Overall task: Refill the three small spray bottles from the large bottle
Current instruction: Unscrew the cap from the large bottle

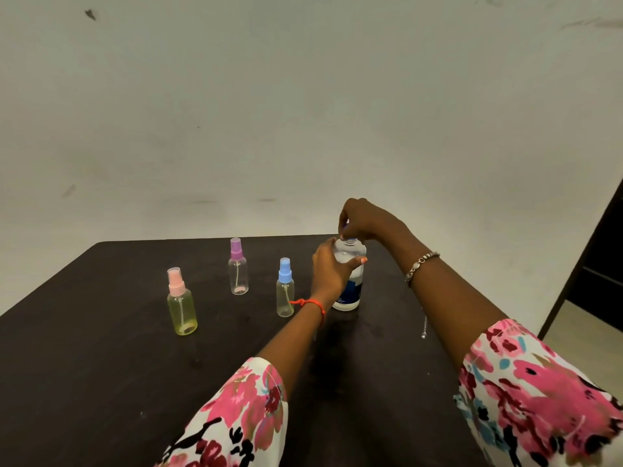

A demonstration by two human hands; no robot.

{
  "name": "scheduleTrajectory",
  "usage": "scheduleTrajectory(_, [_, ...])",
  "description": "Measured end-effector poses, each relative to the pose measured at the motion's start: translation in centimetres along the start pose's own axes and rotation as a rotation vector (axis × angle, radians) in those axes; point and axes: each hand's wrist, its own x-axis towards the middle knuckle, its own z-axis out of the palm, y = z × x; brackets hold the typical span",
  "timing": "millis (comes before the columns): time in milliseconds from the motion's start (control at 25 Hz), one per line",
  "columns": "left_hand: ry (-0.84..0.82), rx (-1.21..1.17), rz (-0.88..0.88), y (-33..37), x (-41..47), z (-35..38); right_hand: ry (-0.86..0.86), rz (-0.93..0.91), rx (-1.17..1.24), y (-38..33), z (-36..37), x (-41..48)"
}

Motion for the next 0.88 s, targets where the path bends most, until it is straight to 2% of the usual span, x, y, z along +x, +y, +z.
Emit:
scheduleTrajectory(80, [0.0, -0.006, -0.009, 0.1, 0.0, 0.1, -0.037, -0.018, 0.037, -0.1, -0.6, -0.3])
scheduleTrajectory(240, [-0.011, 0.016, -0.028, -0.1, 0.1, 0.1, 0.093, 0.006, -0.058, 0.0, 0.1, -0.2])
scheduleTrajectory(400, [-0.01, 0.028, -0.054, -0.3, 0.2, 0.2, -0.056, -0.005, 0.002, -0.1, -0.5, 0.1])
scheduleTrajectory(600, [-0.014, 0.048, -0.027, -0.4, 0.2, 0.2, 0.113, 0.036, -0.047, 0.0, 0.8, -0.1])
scheduleTrajectory(760, [-0.016, 0.048, -0.032, -0.5, 0.3, 0.2, 0.037, 0.032, 0.106, 0.3, 0.0, 0.3])
scheduleTrajectory(880, [-0.025, 0.06, -0.043, -0.5, 0.2, 0.2, 0.153, 0.02, 0.267, 0.6, -0.9, -0.7])
